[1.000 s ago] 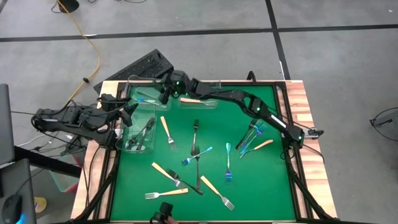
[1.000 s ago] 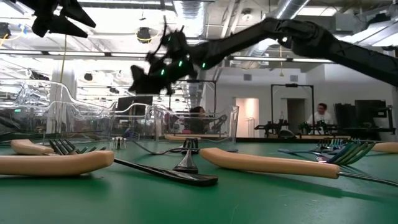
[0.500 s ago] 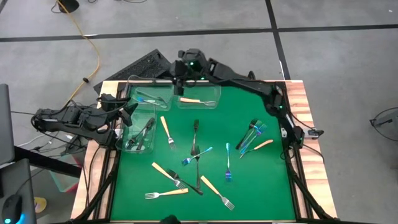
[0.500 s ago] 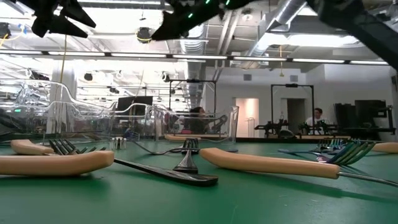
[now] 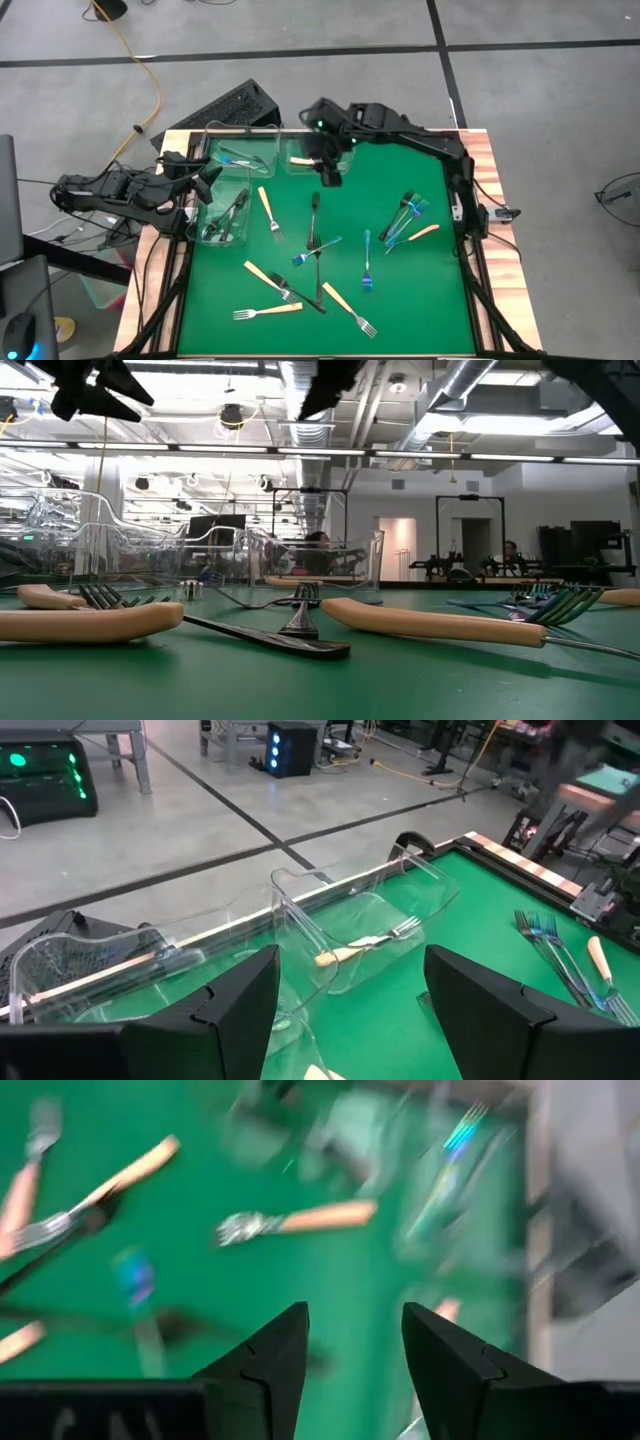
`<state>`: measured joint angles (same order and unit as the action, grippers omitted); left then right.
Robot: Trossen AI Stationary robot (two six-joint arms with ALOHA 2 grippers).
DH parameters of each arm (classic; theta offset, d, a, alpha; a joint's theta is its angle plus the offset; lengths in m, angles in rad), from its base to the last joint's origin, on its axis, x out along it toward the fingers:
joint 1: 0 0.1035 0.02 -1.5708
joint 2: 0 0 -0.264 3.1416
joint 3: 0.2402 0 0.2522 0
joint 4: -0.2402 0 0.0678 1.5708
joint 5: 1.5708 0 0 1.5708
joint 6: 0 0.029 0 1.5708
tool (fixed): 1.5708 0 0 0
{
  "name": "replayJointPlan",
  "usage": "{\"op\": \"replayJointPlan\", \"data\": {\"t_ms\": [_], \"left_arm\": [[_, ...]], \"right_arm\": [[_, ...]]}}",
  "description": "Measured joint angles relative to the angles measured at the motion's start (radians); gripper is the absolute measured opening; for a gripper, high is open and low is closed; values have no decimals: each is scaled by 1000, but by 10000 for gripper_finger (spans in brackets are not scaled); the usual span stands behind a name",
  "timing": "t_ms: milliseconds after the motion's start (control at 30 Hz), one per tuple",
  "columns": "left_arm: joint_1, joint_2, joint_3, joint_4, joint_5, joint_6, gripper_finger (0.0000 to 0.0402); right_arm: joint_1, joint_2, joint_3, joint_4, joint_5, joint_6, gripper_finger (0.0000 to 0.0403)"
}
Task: Sort silverware by color (type)
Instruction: Put the yellow fork into the top right transparent bin
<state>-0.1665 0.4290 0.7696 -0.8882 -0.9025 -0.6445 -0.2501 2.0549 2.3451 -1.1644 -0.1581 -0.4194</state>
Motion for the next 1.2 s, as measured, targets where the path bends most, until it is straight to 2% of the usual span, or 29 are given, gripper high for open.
{"op": "replayJointPlan", "data": {"t_ms": [200,333,500,600,733,800,900,1033,1200], "left_arm": [[0,0,0,0,26,-20,234],[0,0,0,-13,64,-20,234],[0,0,0,-20,109,-38,234],[0,3,0,-20,188,-31,234],[0,26,0,-19,358,8,234],[-1,46,0,-18,408,6,234],[-1,79,0,-17,424,0,234],[-1,128,0,-8,381,-1,234],[0,175,0,19,345,6,234]], "right_arm": [[58,13,0,-292,2,130,183],[98,28,-44,-347,6,196,183],[147,24,-167,-396,6,212,183],[174,18,-248,-406,5,231,183],[230,-24,-391,-401,2,236,183],[263,-67,-487,-397,-3,240,183],[306,-172,-658,-351,-3,282,183],[356,-382,-925,-187,-1,383,180],[396,-614,-1222,44,56,484,171]]}}
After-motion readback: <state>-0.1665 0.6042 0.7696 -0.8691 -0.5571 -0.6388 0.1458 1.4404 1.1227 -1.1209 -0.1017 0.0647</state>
